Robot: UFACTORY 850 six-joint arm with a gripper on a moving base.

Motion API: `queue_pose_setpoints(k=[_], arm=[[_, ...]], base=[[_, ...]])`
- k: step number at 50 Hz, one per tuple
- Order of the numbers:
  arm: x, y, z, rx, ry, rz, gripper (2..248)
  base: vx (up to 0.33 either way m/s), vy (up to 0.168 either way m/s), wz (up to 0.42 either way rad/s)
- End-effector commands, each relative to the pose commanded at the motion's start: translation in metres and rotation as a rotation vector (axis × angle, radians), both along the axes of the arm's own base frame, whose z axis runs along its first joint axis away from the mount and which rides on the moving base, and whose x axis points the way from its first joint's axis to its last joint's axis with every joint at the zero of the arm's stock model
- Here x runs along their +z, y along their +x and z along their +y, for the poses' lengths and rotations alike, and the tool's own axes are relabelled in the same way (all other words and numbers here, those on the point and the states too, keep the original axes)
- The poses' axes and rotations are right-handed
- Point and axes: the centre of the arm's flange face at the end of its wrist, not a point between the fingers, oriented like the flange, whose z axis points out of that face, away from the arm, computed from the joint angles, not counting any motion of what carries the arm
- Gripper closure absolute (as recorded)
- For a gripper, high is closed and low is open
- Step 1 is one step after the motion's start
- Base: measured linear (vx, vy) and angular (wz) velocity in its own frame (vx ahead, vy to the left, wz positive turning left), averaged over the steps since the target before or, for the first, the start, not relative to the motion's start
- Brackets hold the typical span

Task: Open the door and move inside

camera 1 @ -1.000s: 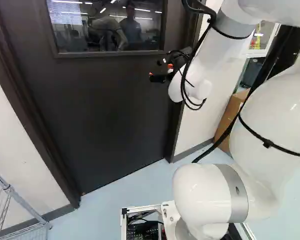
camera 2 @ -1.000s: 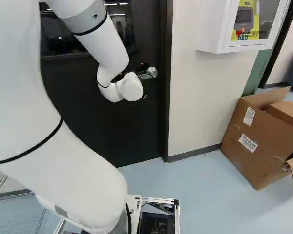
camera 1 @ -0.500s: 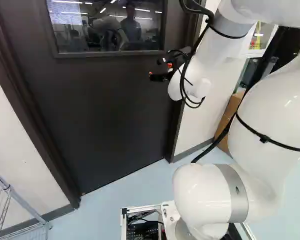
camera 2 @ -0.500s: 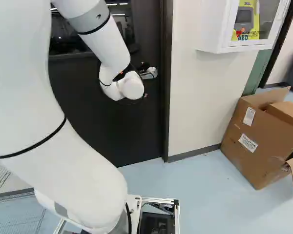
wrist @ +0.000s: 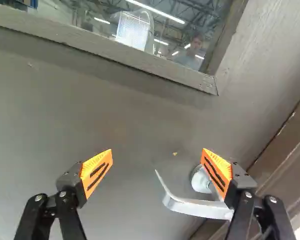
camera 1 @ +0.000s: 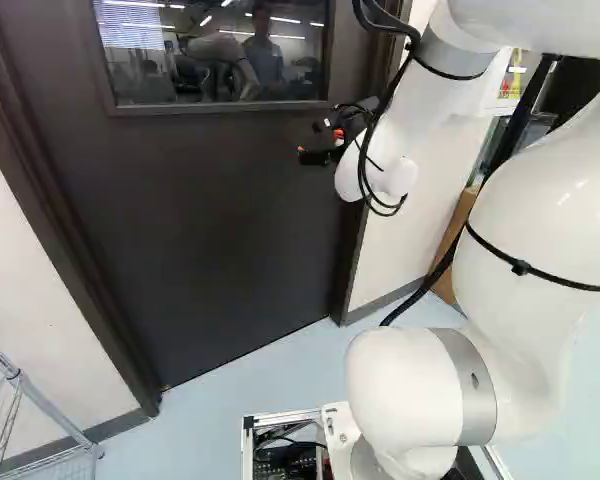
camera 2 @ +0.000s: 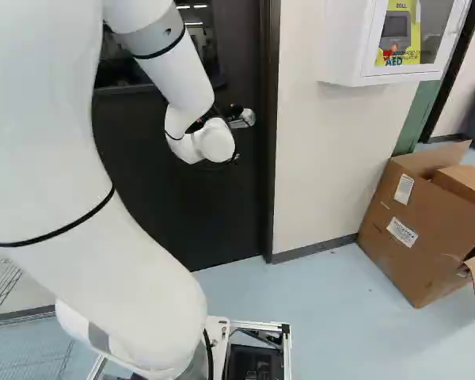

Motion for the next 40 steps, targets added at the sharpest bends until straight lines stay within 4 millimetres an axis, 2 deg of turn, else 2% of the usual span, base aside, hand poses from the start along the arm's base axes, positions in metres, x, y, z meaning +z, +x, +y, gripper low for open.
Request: queue_pose_setpoints(k=[40], arm=[[-0.043, 0.004, 0.0, 0.001, 0.015, 0.093, 3]], base=[[0.0, 0.0, 0.0]])
